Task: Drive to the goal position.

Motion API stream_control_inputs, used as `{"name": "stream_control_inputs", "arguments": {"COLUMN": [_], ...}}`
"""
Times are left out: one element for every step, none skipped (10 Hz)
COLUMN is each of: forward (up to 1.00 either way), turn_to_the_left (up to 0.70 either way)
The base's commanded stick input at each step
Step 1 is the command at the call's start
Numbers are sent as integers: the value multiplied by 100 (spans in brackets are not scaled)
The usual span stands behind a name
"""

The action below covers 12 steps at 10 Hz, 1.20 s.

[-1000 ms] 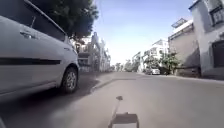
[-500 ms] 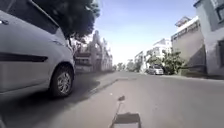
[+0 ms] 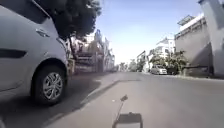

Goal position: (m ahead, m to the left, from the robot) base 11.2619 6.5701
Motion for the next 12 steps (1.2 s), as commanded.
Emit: {"name": "stream_control_inputs", "arguments": {"forward": [100,100,100,100,100,100,100,100,100,100,100,100], "turn_to_the_left": [0,0,0,0,0,0,0,0,0,0,0,0]}}
